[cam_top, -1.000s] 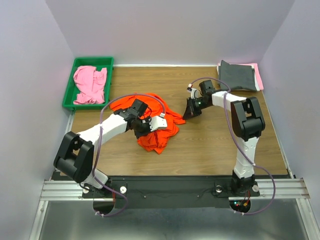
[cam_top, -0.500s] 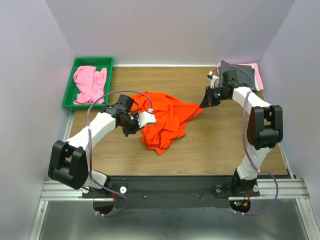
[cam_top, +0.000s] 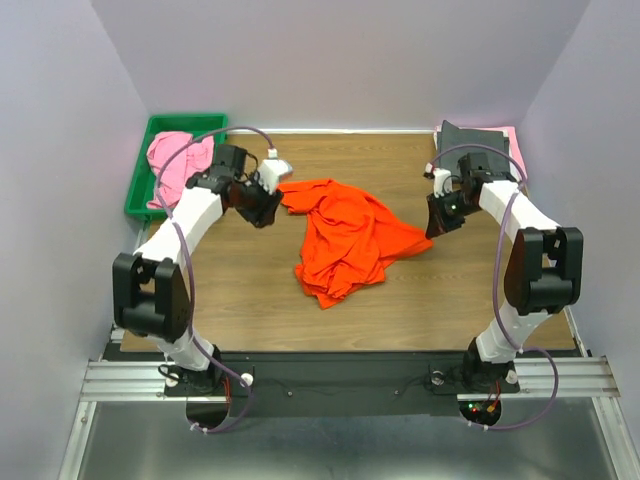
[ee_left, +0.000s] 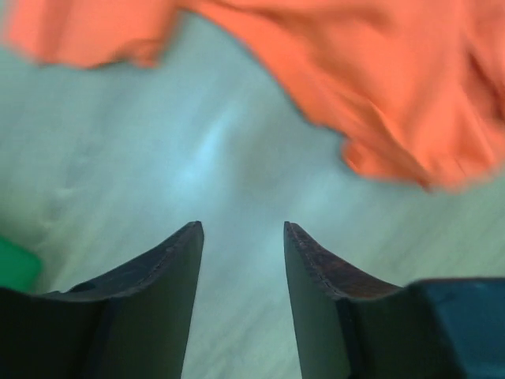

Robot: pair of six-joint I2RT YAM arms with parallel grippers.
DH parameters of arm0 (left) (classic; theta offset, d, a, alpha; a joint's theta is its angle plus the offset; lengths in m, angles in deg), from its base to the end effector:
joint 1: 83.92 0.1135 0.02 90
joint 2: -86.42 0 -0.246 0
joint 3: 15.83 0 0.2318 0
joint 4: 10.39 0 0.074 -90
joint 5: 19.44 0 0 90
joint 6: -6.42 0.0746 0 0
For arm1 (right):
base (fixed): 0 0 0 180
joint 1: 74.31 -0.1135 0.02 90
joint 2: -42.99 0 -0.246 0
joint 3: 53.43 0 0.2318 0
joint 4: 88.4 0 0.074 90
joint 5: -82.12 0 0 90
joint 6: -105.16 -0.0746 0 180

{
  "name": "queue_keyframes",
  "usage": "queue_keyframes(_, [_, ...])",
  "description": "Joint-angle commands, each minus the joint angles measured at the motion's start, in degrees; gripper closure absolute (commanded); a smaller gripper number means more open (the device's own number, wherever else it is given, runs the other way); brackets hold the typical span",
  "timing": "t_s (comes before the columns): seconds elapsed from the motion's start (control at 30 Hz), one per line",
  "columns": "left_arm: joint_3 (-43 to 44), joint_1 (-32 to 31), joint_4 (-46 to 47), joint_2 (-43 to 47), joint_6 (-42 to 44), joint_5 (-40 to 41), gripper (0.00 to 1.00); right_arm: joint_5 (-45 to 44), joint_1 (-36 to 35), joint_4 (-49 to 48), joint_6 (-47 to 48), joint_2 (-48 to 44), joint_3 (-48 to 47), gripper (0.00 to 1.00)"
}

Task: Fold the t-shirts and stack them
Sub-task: Flatten the tshirt out

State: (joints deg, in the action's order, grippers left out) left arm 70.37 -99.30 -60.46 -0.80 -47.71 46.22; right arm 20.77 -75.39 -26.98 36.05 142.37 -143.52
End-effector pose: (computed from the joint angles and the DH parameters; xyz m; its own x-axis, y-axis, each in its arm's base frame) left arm 0.3091 -0.1169 0.2446 -0.3201 0.6418 -0.6969 0.8377 0.5353 0.1081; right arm 0.3342 0.0421 0.1872 -0.8193 -0.3284 -0.4700 -0.4999 0.8106 0.3050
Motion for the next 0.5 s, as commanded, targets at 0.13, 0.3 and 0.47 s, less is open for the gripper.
queue_keyframes(0.13, [15.08, 4.48, 11.16, -14.09, -19.07, -2.12, 0.41, -3.59, 0.38, 3.94, 1.53, -0.94, -2.16, 0.99])
queue_keyframes(0.3, [23.44, 6.67, 15.45, -23.25, -27.43, -1.50, 0.43, -4.74, 0.47, 4.83, 0.74, -1.20, -2.26, 0.99])
queue_keyframes(0.47, [27.94, 7.20, 17.67, -30.37, -28.41, -0.27, 0.43, -6.23, 0.47, 5.35, 0.21, -1.55, -2.25, 0.99])
